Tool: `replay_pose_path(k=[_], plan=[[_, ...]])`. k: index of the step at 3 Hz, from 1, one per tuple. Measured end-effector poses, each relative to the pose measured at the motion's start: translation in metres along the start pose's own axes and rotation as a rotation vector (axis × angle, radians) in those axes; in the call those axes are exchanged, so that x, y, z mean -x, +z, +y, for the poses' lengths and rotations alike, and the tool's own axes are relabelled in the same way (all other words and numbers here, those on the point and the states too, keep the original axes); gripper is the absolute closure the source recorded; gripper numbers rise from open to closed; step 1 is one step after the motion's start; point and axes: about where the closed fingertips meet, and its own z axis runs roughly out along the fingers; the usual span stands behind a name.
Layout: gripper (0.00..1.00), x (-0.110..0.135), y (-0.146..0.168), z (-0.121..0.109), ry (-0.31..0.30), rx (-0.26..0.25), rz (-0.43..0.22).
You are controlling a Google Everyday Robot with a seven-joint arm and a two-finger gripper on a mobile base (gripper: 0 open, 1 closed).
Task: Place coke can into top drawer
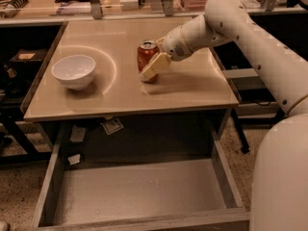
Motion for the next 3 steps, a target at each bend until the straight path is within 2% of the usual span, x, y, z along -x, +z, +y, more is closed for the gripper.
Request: replay_pose_path(k=[3], plan=[[0.87,0.0,0.0001,0.0,0.0,0.0,0.0]])
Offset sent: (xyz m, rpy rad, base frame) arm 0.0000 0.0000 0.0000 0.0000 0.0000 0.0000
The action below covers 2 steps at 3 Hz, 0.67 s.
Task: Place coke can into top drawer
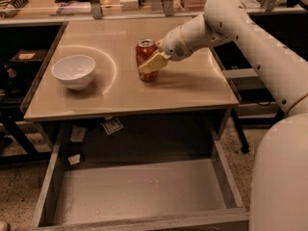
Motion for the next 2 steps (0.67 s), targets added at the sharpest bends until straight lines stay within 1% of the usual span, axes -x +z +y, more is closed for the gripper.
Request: replay_pose_path(k=[1,2], plan=[[1.0,0.0,0.0,0.0,0.0,0.0,0.0],[1.0,0.004,-0.009,0.01,-0.026,-0.026,0.021]])
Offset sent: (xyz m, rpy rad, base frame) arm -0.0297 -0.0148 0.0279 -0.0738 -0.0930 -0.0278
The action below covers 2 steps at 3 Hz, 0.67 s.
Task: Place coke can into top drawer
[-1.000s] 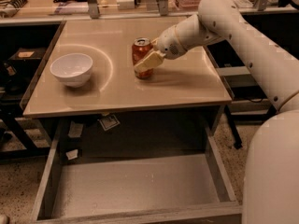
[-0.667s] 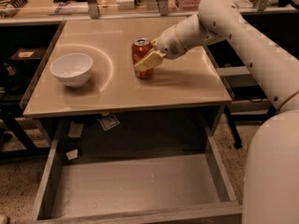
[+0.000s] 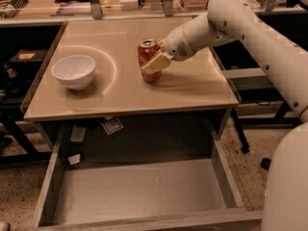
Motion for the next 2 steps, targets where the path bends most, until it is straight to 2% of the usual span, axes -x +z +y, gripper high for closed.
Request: replay_pose_path(k=[1,2], plan=[[1.0,0.003,-0.018,0.019,-0.022,-0.055,0.021],[1.0,-0.003,-0.031,0.04,-0.015,-0.098,0.029]])
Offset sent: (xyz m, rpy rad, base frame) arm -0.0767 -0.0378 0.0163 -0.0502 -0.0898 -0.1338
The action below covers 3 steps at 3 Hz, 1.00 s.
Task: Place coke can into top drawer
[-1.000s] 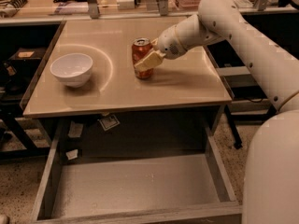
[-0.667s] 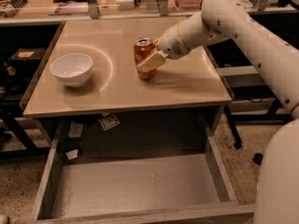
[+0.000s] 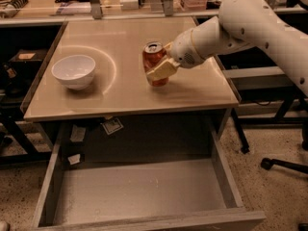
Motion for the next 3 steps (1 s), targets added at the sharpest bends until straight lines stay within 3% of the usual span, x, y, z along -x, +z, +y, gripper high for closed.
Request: replay_pose_path(k=[3], plan=[[1.0,-0.02,-0.035,0.069,0.075,-0.078,-0.006]])
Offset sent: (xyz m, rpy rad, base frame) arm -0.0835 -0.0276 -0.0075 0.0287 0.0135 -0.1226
